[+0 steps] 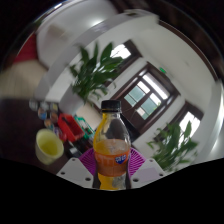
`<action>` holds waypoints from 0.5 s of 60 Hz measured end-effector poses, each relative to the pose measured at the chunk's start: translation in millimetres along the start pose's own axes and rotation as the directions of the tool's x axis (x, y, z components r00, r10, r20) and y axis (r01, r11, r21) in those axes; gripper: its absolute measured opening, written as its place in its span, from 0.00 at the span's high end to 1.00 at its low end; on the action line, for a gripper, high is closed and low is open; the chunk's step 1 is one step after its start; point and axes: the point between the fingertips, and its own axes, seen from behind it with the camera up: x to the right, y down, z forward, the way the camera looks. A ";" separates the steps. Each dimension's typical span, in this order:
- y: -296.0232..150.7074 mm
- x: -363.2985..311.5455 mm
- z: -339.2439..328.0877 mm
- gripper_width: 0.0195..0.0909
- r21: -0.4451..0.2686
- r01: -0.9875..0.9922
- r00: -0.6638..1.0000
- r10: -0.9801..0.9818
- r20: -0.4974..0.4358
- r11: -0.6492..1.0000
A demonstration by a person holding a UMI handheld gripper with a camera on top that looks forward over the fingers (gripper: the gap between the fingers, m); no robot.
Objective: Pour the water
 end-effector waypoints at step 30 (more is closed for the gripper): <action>-12.9 -68.2 60.4 0.76 0.037 -0.684 0.728 0.677 0.110 0.729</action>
